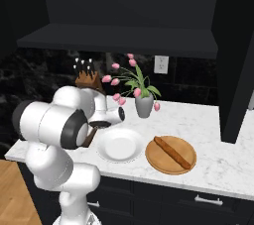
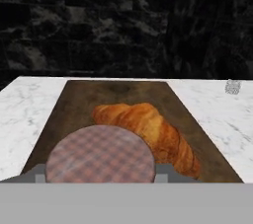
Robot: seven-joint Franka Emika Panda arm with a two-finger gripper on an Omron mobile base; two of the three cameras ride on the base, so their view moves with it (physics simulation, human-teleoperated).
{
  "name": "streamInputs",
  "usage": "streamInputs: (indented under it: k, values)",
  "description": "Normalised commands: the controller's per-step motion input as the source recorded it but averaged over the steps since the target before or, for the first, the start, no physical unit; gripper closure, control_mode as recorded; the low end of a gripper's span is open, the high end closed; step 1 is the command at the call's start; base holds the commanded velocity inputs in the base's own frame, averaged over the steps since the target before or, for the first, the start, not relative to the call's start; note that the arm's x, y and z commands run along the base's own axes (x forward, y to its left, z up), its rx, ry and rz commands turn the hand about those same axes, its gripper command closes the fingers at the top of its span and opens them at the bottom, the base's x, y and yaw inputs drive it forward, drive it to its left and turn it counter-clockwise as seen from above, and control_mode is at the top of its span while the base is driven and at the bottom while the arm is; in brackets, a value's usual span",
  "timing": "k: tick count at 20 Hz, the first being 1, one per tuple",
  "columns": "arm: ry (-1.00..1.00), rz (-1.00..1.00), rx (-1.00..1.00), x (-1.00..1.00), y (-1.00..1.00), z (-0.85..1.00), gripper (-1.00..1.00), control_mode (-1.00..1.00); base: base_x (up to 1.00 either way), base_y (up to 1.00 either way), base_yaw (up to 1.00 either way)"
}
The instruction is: From the different types of pastries on the counter, select a croissant and place it on the cutting board. Then retrieve a jar of jam from the cabinet and place it alongside the croissant on the cutting board.
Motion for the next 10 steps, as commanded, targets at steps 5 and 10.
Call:
streamInputs:
  k: [5, 10]
  values:
    - [0.0, 0.0, 0.0, 0.07, 0.0, -0.24, -1.0, -1.0, 0.0, 0.0, 0.0]
    - [0.0, 0.0, 0.0, -0.15, 0.0, -0.07, -1.0, -1.0, 0.0, 0.0, 0.0]
